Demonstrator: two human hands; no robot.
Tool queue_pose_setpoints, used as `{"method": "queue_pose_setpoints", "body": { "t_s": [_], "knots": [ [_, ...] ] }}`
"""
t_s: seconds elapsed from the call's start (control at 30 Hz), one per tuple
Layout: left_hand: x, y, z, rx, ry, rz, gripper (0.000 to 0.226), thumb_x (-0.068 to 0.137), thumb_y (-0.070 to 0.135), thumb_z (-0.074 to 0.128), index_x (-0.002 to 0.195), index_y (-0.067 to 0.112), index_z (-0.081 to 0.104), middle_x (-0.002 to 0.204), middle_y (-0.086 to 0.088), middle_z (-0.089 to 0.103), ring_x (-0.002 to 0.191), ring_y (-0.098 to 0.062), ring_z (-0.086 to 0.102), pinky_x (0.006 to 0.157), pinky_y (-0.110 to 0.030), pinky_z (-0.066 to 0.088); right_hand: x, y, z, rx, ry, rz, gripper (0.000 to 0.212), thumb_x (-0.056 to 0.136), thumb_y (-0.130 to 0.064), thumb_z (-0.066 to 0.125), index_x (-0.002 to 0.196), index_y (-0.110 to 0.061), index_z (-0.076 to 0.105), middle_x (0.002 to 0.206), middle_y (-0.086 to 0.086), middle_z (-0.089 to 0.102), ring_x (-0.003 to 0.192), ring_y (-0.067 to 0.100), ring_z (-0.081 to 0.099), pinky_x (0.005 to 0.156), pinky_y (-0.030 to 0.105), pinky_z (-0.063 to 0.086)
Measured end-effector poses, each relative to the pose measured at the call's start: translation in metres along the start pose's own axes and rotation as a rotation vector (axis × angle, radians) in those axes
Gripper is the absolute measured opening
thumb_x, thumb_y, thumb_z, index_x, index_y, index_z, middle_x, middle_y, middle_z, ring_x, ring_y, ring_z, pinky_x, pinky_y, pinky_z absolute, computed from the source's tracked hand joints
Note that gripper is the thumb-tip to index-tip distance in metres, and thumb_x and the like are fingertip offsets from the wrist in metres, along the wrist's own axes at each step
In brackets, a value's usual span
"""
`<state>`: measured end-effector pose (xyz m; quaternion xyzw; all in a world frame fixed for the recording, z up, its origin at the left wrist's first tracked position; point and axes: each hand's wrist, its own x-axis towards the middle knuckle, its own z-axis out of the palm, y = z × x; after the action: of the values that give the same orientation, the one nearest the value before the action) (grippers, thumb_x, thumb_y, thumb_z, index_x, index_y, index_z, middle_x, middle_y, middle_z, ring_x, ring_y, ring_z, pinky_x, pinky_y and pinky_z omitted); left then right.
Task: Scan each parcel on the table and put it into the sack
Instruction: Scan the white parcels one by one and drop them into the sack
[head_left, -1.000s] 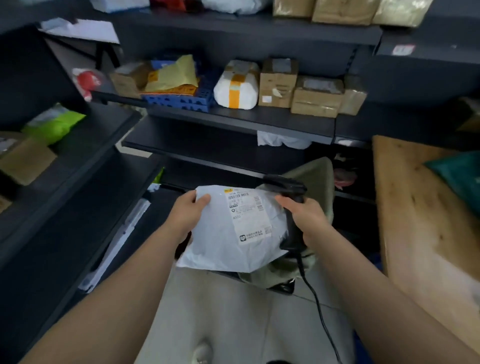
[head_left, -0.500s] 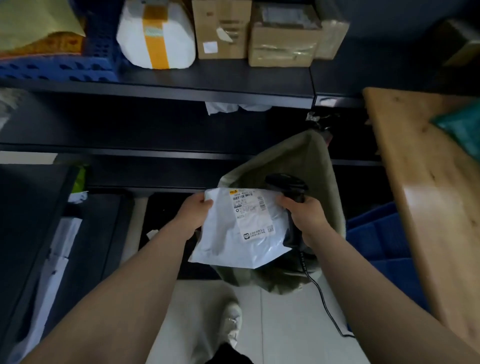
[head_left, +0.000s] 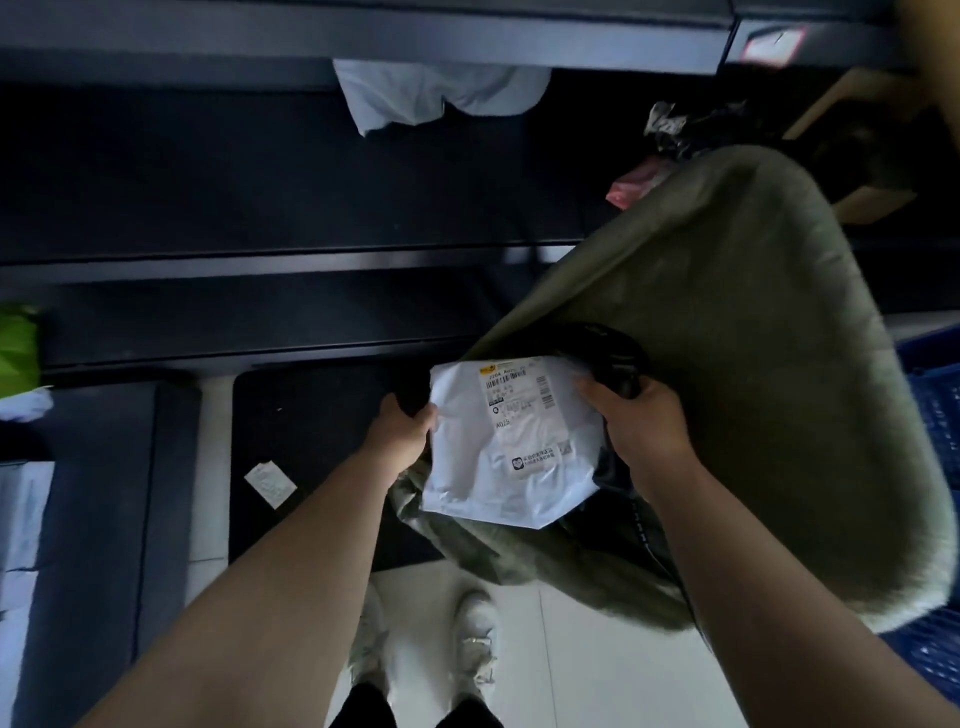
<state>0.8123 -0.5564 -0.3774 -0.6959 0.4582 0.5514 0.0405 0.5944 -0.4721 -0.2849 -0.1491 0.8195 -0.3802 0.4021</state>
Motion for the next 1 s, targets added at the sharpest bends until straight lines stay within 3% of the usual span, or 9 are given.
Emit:
{"method": "queue_pose_setpoints", "body": {
  "t_s": [0.1,0.2,0.27,0.37,0.47,0.6,0.77,0.9,1.0],
  "knots": [
    [0.018,-0.005,0.009,-0.072,-0.042,-0.049,0.081,0.092,0.056,0.050,0.151,0.011,0.018,0.147,-0.013,0.038,0.125,-0.033,0.046,0.099,-0.043,0.046,0.011,0.005,0.006,-0.072,0.037,-0.049,0.025,0.081,-0.029,0.077,0.100,-0.016,0.068,0.082,-0.008,0.068,0.074,0.006,0.064,0.064,0.020,0.048],
    [0.030,-0.009,0.019,-0.187,-0.118,-0.115,0.069,0.090,0.057,0.052,0.138,0.010,0.037,0.118,-0.008,0.051,0.105,-0.026,0.052,0.083,-0.040,0.053,0.021,0.011,0.009,-0.147,0.086,-0.060,0.029,0.082,-0.030,0.076,0.105,-0.015,0.068,0.081,-0.007,0.067,0.076,0.010,0.064,0.067,0.024,0.045],
    [0.034,-0.012,0.027,-0.309,-0.175,-0.118,0.052,0.091,0.049,0.057,0.119,0.005,0.051,0.105,-0.011,0.058,0.099,-0.027,0.058,0.088,-0.043,0.054,0.024,0.016,0.009,-0.158,0.105,-0.072,0.028,0.082,-0.029,0.076,0.104,-0.014,0.069,0.078,-0.009,0.066,0.072,0.007,0.063,0.063,0.022,0.045],
    [0.026,-0.012,0.031,-0.367,-0.194,-0.020,0.029,0.094,0.036,0.059,0.100,0.008,0.062,0.107,-0.018,0.066,0.100,-0.035,0.063,0.093,-0.047,0.051,0.022,0.020,0.006,-0.171,0.113,-0.084,0.028,0.081,-0.027,0.076,0.104,-0.013,0.069,0.078,-0.009,0.068,0.072,0.007,0.065,0.063,0.022,0.048],
    [0.008,-0.008,0.022,-0.463,-0.099,0.089,0.015,0.095,0.030,0.058,0.089,0.017,0.061,0.097,-0.013,0.066,0.087,-0.029,0.060,0.075,-0.040,0.048,0.014,0.019,0.002,-0.221,0.134,-0.091,0.033,0.081,-0.031,0.076,0.109,-0.017,0.066,0.088,-0.007,0.068,0.084,0.014,0.067,0.077,0.032,0.055],
    [-0.025,-0.008,-0.002,-0.492,-0.004,0.224,0.016,0.098,0.028,0.051,0.089,0.016,0.052,0.082,-0.010,0.056,0.071,-0.022,0.051,0.061,-0.035,0.044,-0.003,0.013,0.000,-0.189,0.206,-0.107,0.033,0.082,-0.038,0.074,0.107,-0.027,0.056,0.088,-0.012,0.061,0.090,0.018,0.064,0.078,0.035,0.053],
    [-0.060,-0.011,-0.029,-0.381,0.051,0.326,0.018,0.098,0.033,0.051,0.086,0.020,0.051,0.080,-0.013,0.052,0.069,-0.024,0.048,0.058,-0.037,0.042,-0.011,0.015,-0.001,-0.227,-0.031,0.047,0.027,0.084,-0.029,0.073,0.107,-0.018,0.063,0.098,0.007,0.071,0.088,0.027,0.069,0.083,0.046,0.057],
    [-0.075,-0.019,-0.033,-0.177,0.185,0.437,0.017,0.098,0.031,0.051,0.092,0.015,0.054,0.075,-0.002,0.055,0.066,-0.018,0.050,0.060,-0.031,0.041,-0.013,0.033,0.005,-0.377,-0.216,0.074,0.038,0.085,-0.022,0.074,0.118,-0.007,0.065,0.104,0.005,0.064,0.089,0.020,0.060,0.074,0.029,0.044],
    [-0.082,-0.030,-0.026,-0.070,0.210,0.447,0.017,0.098,0.030,0.050,0.093,0.014,0.053,0.075,0.000,0.055,0.065,-0.014,0.050,0.057,-0.026,0.039,-0.015,0.042,0.004,-0.376,-0.247,0.103,0.038,0.085,-0.024,0.074,0.116,-0.006,0.064,0.100,0.006,0.062,0.097,0.027,0.061,0.074,0.028,0.041]
  ]
}}
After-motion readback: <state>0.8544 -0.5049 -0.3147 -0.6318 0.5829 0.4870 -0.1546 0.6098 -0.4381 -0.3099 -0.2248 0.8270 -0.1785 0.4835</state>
